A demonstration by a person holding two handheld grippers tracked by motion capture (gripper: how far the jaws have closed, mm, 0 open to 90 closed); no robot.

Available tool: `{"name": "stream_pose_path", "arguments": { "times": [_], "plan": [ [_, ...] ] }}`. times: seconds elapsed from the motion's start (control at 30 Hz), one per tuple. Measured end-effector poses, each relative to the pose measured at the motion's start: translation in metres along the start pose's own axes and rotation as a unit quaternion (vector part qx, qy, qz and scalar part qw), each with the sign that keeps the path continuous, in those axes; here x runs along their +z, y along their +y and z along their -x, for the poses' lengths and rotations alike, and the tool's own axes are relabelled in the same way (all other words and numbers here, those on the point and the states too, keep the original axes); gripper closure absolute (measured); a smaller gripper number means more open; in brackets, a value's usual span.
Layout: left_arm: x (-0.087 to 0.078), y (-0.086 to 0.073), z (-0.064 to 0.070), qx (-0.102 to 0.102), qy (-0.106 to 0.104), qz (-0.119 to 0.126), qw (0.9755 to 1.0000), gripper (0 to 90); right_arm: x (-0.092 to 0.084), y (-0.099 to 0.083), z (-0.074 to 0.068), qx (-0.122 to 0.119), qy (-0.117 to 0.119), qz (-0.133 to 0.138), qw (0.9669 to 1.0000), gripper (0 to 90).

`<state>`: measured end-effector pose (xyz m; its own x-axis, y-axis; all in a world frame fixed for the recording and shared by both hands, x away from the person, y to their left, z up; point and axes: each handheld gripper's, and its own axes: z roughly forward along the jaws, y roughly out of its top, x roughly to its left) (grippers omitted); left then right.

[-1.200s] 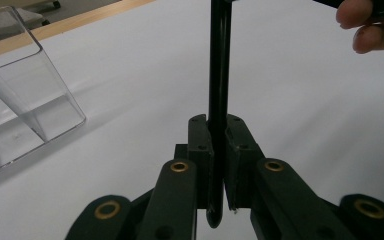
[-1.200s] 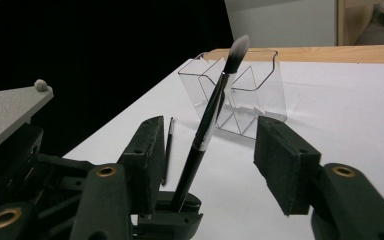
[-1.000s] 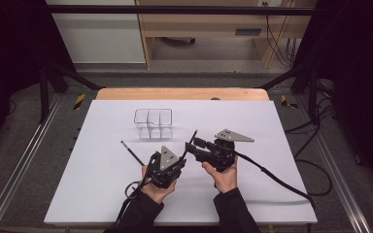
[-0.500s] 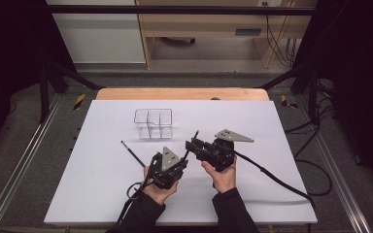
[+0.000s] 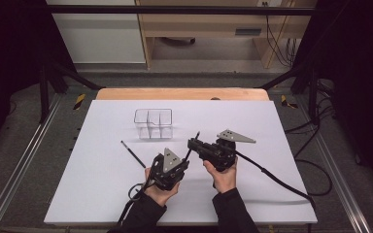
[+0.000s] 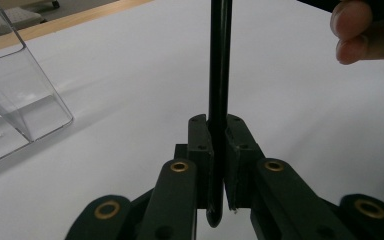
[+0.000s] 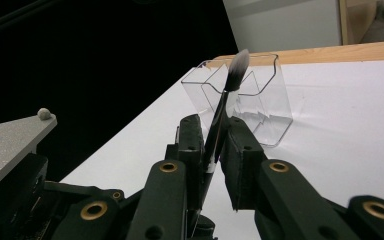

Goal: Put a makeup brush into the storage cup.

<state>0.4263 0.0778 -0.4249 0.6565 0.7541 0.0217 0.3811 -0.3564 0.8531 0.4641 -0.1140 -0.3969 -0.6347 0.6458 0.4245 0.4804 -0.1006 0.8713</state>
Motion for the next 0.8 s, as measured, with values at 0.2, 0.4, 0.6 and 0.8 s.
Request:
{"name": "stream_pose_path", "arguments": {
  "times": [0.2, 0.4, 0.6, 0.8],
  "plan": [
    [0.0, -0.0001, 0.0001, -0.001, -0.002, 0.001, 1.0, 82.9, -0.0004, 0.0004, -0.0002, 0.002, 0.009, 0.001, 1.0, 81.9],
    [0.0009, -0.0005, -0.0001, -0.002, -0.003, 0.002, 1.0, 82.6, -0.0006, 0.0004, -0.0005, 0.004, 0.026, 0.001, 0.9997, 84.0],
    [-0.0006, 0.0007, -0.0027, 0.002, -0.002, 0.008, 1.0, 73.0, -0.0021, 0.0002, -0.0015, -0.003, 0.027, 0.006, 0.9996, 84.3],
    [-0.004, 0.0052, -0.0069, 0.013, 0.003, 0.019, 0.9997, 54.7, -0.003, 0.0, -0.0017, -0.018, 0.023, 0.009, 0.9995, 84.3]
  ]
}}
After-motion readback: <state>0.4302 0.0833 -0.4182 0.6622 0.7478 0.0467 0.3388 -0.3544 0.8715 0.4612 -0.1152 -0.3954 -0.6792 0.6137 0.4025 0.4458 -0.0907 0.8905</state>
